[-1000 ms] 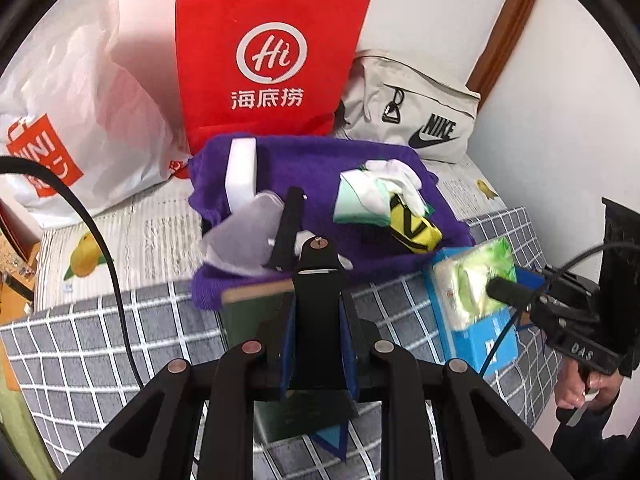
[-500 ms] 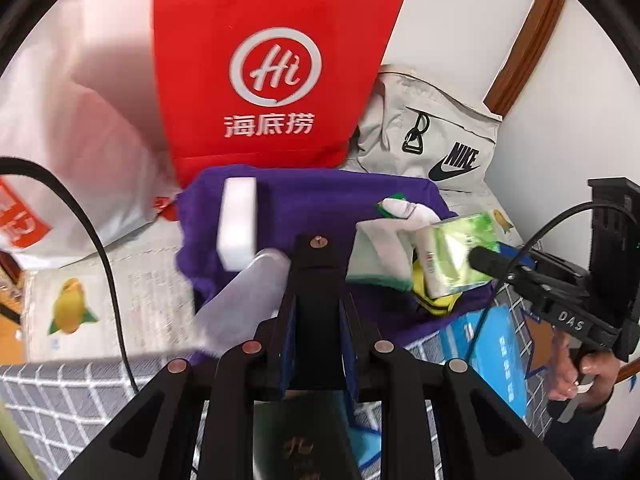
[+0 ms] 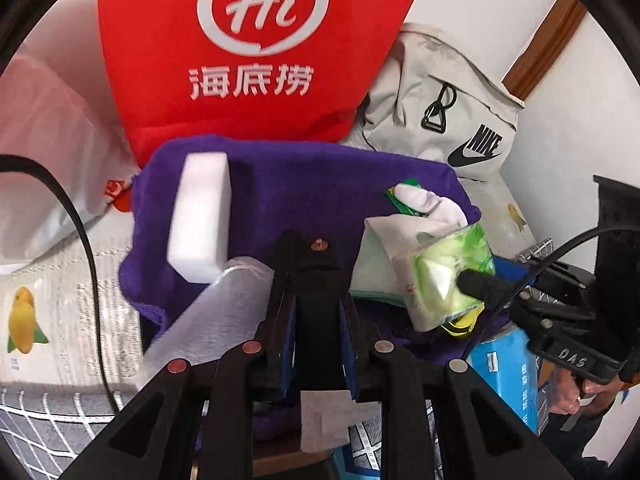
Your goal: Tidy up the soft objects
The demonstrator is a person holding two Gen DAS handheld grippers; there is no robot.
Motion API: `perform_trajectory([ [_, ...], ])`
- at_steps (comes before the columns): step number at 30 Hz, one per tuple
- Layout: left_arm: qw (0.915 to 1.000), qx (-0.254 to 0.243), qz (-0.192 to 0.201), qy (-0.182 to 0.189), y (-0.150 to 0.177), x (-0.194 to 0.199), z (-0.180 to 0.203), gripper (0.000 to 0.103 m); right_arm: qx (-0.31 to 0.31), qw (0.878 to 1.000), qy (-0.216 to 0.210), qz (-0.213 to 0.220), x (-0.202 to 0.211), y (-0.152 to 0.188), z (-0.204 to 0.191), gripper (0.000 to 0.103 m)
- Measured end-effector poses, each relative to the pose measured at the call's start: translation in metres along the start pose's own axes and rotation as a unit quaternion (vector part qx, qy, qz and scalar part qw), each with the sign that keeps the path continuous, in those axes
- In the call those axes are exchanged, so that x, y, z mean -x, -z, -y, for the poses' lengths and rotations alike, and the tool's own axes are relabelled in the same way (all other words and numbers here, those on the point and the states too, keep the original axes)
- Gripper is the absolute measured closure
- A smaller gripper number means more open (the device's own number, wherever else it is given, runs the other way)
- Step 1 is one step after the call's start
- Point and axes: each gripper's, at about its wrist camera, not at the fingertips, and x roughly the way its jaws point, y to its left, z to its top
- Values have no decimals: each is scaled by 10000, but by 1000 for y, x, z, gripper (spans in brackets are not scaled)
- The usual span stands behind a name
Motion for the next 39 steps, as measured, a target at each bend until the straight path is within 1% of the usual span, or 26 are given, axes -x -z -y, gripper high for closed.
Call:
perform_trajectory([
  [4,9999,-87,-118,30,0,-9,5,83,-64,9997,-22,-238,-11,5,5,72],
  [7,9996,-126,-230,49,2,-17,9,83,-21,9995,3,-312,-14,6,3,71],
  [10,9992,-131,-383,-5,3,-26,11,83,48,9996,41,-289,-13,6,1,69],
  [14,9987,-65,-506,-15,3,-32,12,83,129,9993,202,-276,-11,5,0,59],
  [15,9987,-52,-510,4,3,-31,12,80,140,9992,257,-273,-11,5,1,57],
  [16,9987,-69,-512,0,3,-29,13,74,145,9991,291,-264,-11,5,1,51],
  [17,9987,-74,-510,-43,3,-28,13,71,142,9990,337,-270,-10,4,2,45],
  [18,9986,-61,-510,-109,3,-27,13,62,114,9986,432,-272,-9,4,4,42],
  [19,9984,-62,-510,-237,3,-25,14,57,93,9985,485,-237,-7,4,5,39],
  [22,9978,-54,-460,-470,4,-16,14,57,46,9986,505,-127,2,5,8,39],
  [26,9980,-17,-354,-526,5,1,16,56,0,9987,511,36,20,8,6,39],
  [29,9970,-69,-207,-736,9,16,23,56,11,9981,603,84,34,13,-1,39],
  [31,9964,-56,-88,-843,16,28,27,56,34,9976,689,108,44,17,-8,39],
  [33,9962,-95,-73,-865,27,38,33,56,5,9971,755,115,54,24,-14,39],
  [36,9944,-191,-97,-1035,46,55,43,44,19,9966,804,176,71,37,-27,39],
  [38,9925,-242,76,-1197,61,73,51,43,24,9964,809,237,83,46,-37,38],
  [39,9914,-254,156,-1275,69,81,55,41,54,9965,777,301,90,52,-43,38],
])
